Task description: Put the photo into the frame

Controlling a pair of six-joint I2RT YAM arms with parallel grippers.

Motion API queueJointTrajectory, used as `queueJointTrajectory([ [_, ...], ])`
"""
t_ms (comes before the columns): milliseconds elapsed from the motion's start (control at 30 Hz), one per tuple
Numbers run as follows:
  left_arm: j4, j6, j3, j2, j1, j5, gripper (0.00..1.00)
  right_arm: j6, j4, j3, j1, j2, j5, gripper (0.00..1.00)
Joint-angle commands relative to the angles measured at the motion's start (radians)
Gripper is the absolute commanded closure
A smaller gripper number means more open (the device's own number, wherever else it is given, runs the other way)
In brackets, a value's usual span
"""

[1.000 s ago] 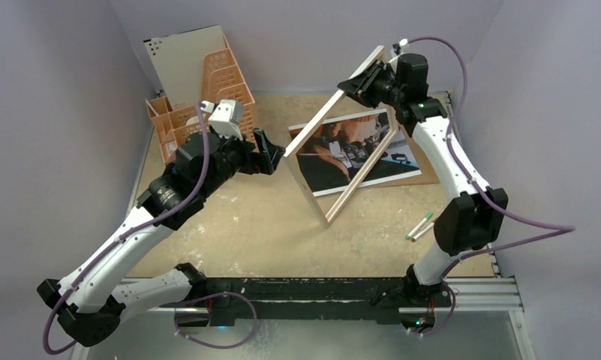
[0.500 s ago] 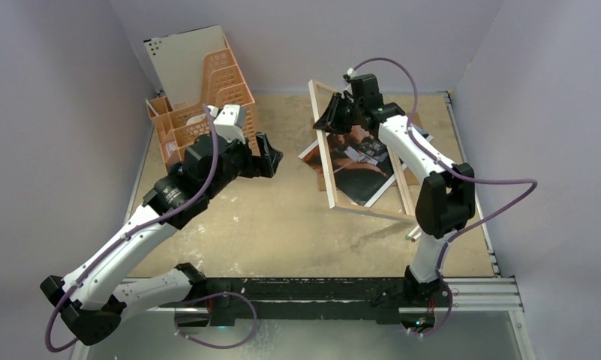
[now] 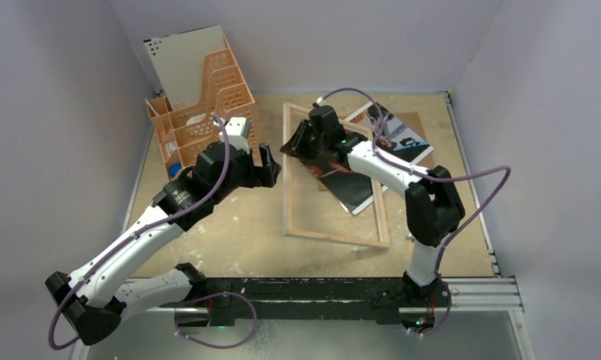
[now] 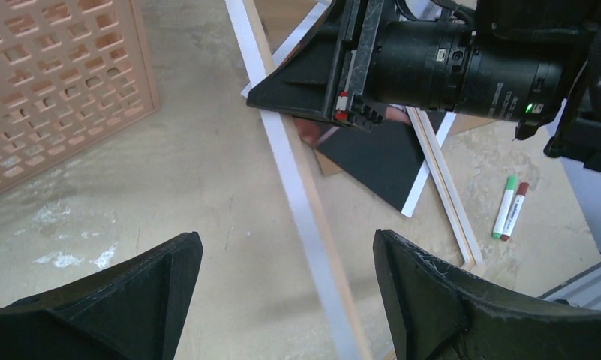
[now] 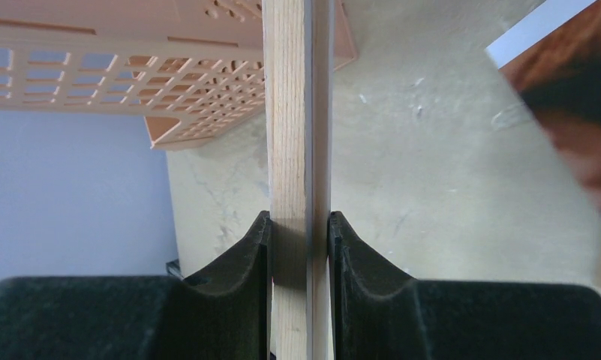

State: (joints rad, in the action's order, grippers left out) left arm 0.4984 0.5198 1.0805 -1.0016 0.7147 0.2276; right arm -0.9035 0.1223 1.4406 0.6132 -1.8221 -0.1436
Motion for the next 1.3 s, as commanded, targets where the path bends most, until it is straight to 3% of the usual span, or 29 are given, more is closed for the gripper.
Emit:
queueJointTrajectory([
  [0, 0.018, 0.039, -0.027, 0.029, -0.003, 0.051, 0.11, -0.294, -0.149, -0.048, 0.058, -0.06, 0.055, 1.0],
  [367, 0.058, 0.037, -0.037, 0.05, -0.003, 0.083, 0.11, -0.275, -0.174, 0.063, 0.127, -0.288, 0.061, 0.99],
  [533, 0.058, 0.03, -0.037, 0.046, -0.003, 0.099, 0.11, -0.203, -0.197, 0.081, 0.13, -0.312, -0.008, 0.72],
  [700, 0.057, 0.037, -0.037, 0.044, -0.003, 0.114, 0.11, -0.135, -0.202, 0.042, 0.125, -0.214, 0.006, 0.43],
  [800, 0.047, 0.044, -0.044, 0.04, -0.003, 0.107, 0.11, -0.065, -0.18, 0.043, 0.117, -0.157, 0.051, 0.31],
  [967, 0.034, 0.053, -0.062, 0.026, -0.002, 0.1, 0.11, 0.044, -0.027, 0.01, 0.087, -0.024, 0.21, 0.28],
  [1133, -0.026, 0.064, -0.129, -0.007, -0.002, 0.068, 0.12, 0.1, 0.096, -0.184, 0.006, 0.181, 0.539, 0.26],
  [1267, -0.066, 0.074, -0.163, -0.065, -0.003, 0.063, 0.13, 0.093, 0.148, -0.381, -0.11, 0.332, 0.614, 0.23],
])
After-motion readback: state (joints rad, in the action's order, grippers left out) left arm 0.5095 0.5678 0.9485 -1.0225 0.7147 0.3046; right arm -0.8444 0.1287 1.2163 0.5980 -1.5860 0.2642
